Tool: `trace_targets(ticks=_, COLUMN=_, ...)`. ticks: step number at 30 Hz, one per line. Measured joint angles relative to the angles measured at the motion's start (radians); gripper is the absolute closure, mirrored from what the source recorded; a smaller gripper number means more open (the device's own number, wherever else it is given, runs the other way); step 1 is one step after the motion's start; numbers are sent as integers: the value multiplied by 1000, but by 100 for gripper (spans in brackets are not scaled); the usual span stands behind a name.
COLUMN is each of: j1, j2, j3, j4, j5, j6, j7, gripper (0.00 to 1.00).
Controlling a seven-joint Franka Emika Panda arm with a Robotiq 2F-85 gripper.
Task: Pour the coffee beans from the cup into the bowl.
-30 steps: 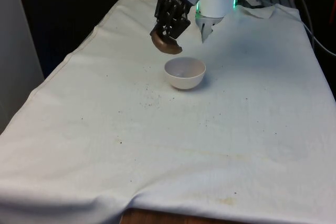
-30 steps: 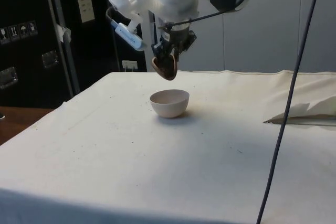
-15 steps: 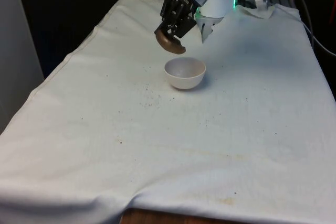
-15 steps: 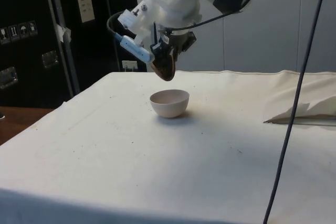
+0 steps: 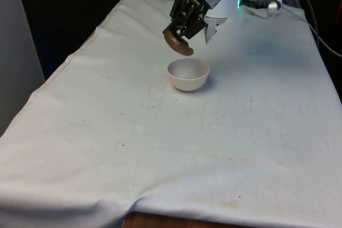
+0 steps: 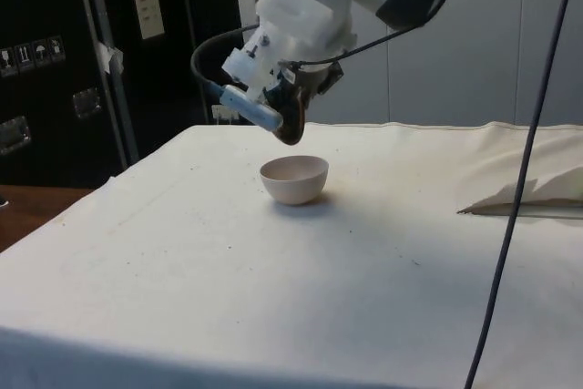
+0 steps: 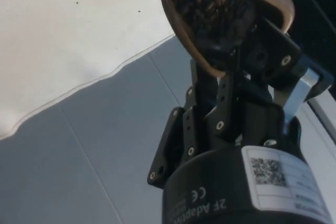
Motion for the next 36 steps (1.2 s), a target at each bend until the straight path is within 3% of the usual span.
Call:
trace_targets(ticks=12, j1=0, j2=0, j3=54, j4=-12, j5=-38, j6=-78, j7=89, gripper=96)
trace_targets(ticks=28, j1=0, j2=-20, j3=97, j4=-60, j5=-138, j6=-207, j7=226, gripper=96)
trace_targets(ticks=36, j1=0, j2=-20, j3=125, j4=-69, j5=-152, j6=-266, j7=273, gripper=96)
